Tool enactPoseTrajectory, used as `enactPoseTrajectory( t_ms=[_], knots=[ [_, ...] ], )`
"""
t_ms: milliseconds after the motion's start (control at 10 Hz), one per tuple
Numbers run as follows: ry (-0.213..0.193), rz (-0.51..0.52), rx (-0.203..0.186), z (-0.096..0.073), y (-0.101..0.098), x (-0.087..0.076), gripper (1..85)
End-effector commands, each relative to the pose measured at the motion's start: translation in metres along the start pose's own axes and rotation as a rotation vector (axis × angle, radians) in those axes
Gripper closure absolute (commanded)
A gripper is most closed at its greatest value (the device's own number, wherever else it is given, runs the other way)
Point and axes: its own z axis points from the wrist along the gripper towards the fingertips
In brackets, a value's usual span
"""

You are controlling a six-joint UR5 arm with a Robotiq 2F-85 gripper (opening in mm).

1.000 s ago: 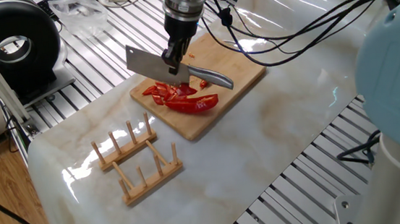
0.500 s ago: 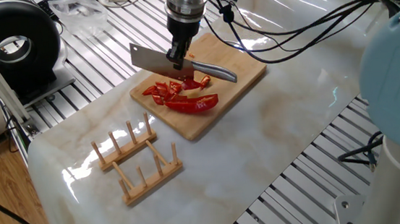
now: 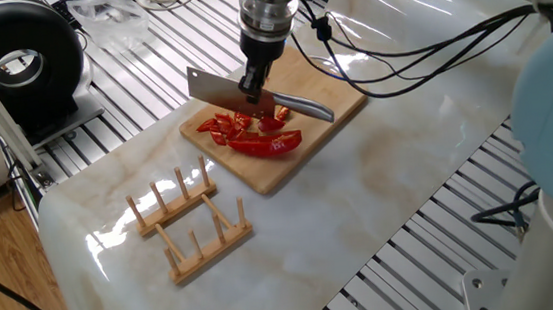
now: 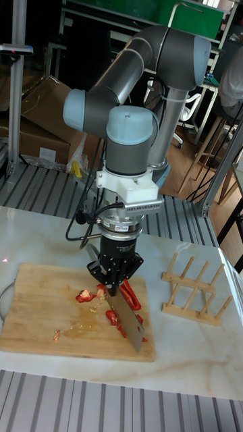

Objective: Chop the chili peppers

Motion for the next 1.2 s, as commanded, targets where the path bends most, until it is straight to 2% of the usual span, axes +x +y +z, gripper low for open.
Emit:
enactPoseTrajectory(
  t_ms=[0,300,500,900,1100],
  knots=[
    [-0.009,0.045,-0.037,-0.003,0.010,0.001,84.3],
    [-0.009,0.077,-0.063,-0.005,0.017,0.001,84.3],
    [-0.002,0.104,-0.095,-0.006,0.026,0.002,84.3],
    [0.019,0.119,-0.110,-0.008,0.031,0.002,84.3],
    [0.042,0.125,-0.111,-0.014,0.033,0.000,84.3]
  ],
)
